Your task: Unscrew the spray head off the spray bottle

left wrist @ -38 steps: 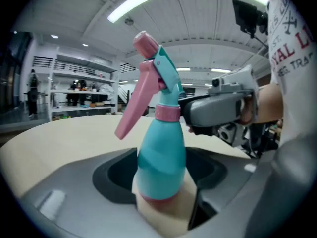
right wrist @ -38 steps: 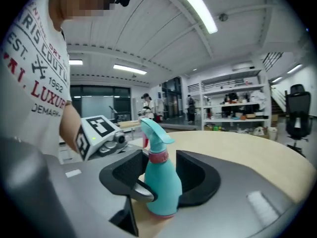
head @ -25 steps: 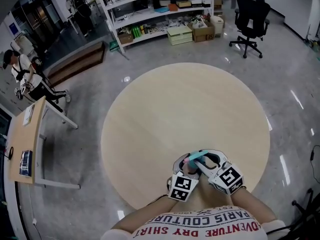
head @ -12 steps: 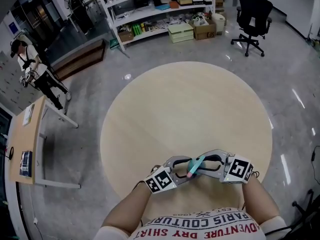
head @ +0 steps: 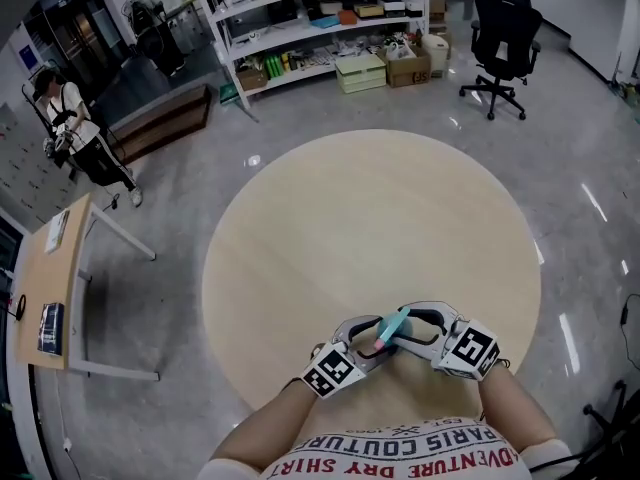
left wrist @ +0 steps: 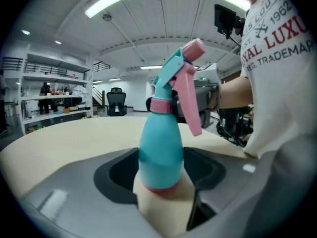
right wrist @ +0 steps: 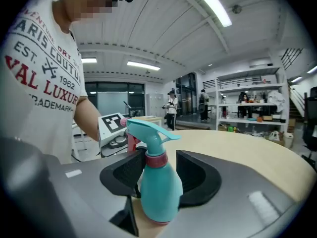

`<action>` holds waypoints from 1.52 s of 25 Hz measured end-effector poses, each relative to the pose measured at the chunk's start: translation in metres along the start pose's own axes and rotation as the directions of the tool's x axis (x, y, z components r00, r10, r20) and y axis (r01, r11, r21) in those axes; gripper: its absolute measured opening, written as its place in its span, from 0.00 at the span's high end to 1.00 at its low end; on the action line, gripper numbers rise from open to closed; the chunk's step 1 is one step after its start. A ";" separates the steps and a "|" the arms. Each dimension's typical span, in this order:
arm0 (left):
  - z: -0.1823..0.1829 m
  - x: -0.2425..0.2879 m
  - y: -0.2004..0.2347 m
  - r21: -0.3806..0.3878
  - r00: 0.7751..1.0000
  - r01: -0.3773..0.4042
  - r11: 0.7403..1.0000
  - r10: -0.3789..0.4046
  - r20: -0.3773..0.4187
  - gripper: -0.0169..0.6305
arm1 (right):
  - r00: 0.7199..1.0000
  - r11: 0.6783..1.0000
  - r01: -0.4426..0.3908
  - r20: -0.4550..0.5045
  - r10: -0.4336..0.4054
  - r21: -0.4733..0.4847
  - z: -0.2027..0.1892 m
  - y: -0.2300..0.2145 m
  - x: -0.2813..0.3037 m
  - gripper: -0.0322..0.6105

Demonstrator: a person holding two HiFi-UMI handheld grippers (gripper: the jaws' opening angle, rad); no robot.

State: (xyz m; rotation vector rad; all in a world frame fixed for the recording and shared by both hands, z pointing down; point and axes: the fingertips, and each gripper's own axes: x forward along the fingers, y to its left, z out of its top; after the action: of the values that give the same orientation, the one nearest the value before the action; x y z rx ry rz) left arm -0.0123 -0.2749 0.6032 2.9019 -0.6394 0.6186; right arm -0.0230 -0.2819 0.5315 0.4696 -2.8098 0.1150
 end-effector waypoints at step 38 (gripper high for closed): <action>0.002 -0.001 0.024 -0.015 0.994 -0.088 0.996 0.087 -0.059 0.55 | 0.997 0.994 -0.019 0.076 0.011 0.105 0.012 -0.003 -0.023 0.55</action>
State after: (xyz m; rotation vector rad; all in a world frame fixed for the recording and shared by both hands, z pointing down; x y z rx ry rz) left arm -0.0222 -0.2965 0.6018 2.8405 -0.7631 0.7013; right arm -0.0043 -0.2790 0.5137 0.4866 -2.8918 0.2556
